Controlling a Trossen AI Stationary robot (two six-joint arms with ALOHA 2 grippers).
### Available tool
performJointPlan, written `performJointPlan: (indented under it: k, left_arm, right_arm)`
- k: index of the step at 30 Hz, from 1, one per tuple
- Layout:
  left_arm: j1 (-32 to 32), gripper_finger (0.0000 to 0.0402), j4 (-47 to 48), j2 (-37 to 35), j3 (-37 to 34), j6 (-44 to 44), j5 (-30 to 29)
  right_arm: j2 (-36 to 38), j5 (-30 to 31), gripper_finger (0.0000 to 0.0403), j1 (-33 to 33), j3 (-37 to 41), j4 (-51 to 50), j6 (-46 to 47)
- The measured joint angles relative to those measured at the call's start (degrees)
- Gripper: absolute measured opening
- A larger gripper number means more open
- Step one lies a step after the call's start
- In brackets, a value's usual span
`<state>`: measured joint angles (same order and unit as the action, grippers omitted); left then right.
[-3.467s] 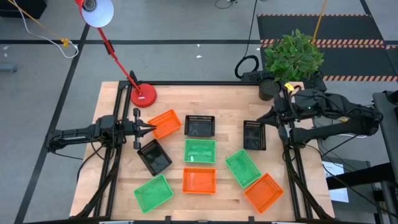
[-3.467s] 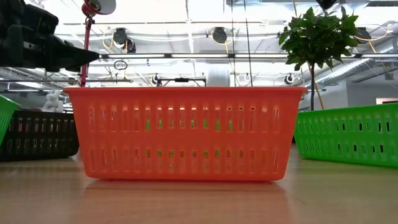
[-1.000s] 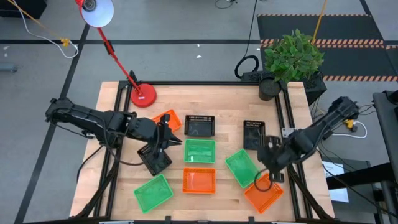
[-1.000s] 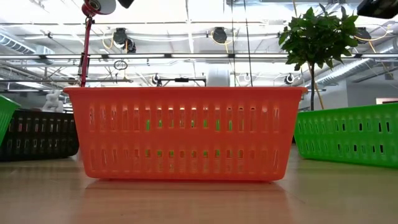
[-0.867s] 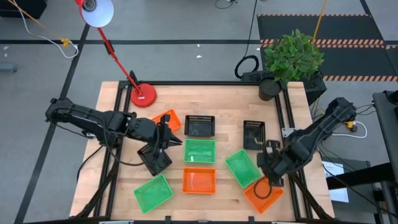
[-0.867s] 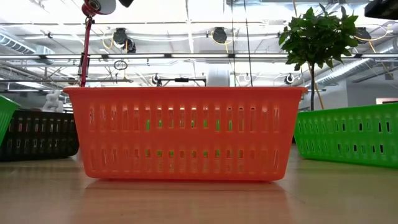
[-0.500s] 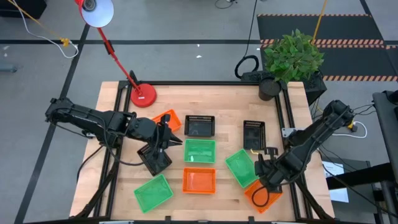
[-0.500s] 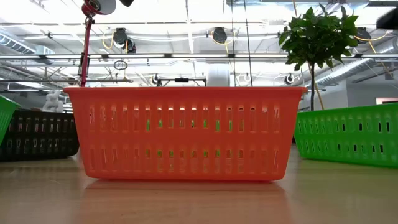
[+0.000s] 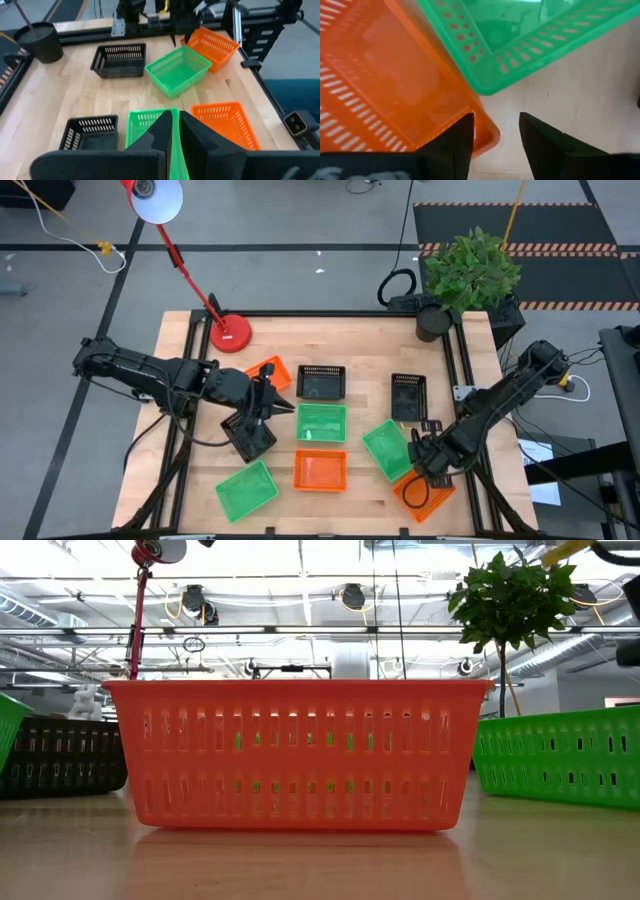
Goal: Stack baskets by color
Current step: Stack the right orange bin on top of the left orange bin
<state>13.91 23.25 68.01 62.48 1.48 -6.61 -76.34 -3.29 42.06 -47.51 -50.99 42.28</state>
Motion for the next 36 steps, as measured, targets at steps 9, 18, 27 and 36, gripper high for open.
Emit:
performJointPlan:
  k: [9, 18, 27, 36]
  left_arm:
    - [0.0, 0.0037, -0.9, 0.0, 0.0, -1.3, 0.0]
    - [0.0, 0.0037, -0.9, 0.0, 0.0, -1.3, 0.0]
    - [0.0, 0.0037, -0.8, 0.0, 0.0, -1.3, 0.0]
    - [0.0, 0.0037, -0.8, 0.0, 0.0, -2.7, 0.0]
  right_arm:
    - [0.0, -0.6, 0.0063, 0.0, 0.2, 0.2, -2.7]
    - [0.1, -6.5, 0.0014, 0.0, 0.2, 1.0, 0.4]
    - [0.0, -10.2, 0.0006, 0.1, -4.1, 1.1, 3.5]
    - [0.0, -6.2, 0.0006, -0.1, -16.1, -0.4, 12.3]
